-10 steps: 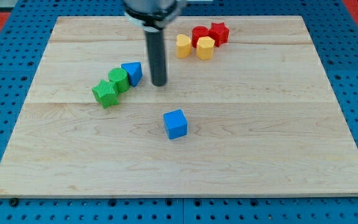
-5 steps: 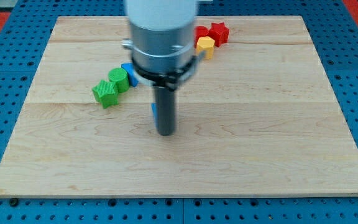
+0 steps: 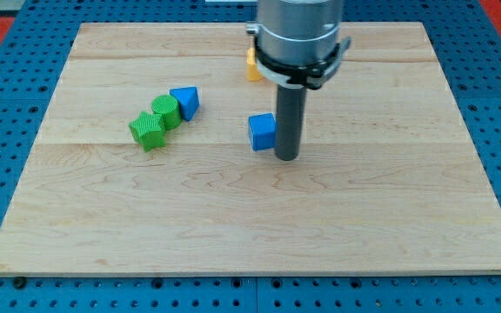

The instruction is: Move the blue cube bottom right to the blue triangle

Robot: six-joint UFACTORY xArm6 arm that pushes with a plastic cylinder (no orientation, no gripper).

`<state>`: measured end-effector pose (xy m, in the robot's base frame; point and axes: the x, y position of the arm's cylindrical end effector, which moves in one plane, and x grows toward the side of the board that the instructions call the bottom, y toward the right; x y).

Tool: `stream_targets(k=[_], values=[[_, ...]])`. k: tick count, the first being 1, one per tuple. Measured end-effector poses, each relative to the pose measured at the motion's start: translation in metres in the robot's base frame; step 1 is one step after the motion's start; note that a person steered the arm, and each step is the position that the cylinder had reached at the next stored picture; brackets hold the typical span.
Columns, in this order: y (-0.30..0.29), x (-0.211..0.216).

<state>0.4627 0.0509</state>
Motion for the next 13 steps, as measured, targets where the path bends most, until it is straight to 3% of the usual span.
stream_targets(k=[2,4,5,9,13], values=[[0.004,-0.017],[-0.107,-0.032],[-0.123,-0.038],[-0.059,-0.113],[-0.102,-0.116]])
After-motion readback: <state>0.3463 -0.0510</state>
